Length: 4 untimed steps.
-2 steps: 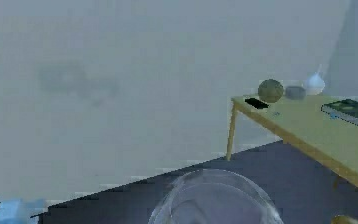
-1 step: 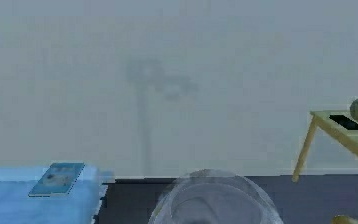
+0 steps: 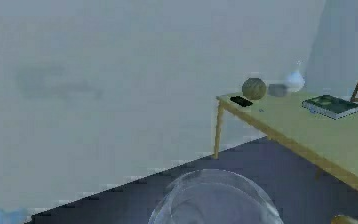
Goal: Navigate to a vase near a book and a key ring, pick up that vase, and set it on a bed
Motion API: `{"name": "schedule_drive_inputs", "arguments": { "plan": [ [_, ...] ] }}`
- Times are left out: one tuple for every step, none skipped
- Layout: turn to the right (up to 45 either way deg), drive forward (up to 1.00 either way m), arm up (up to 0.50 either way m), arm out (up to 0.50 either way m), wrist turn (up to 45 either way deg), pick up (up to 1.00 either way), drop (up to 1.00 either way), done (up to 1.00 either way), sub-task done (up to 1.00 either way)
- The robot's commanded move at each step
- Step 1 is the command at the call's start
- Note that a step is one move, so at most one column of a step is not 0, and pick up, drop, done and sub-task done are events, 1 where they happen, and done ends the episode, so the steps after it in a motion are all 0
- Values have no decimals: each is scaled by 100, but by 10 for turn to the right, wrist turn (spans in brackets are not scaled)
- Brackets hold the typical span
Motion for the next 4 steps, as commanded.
{"name": "schedule_drive_inputs", "arguments": {
  "plan": [
    [-360, 0, 0, 0, 0, 0, 0, 0, 0],
    [420, 0, 0, 0, 0, 0, 0, 0, 0],
    [-450, 0, 0, 0, 0, 0, 0, 0, 0],
    [-450, 0, 0, 0, 0, 0, 0, 0, 0]
  ]
}}
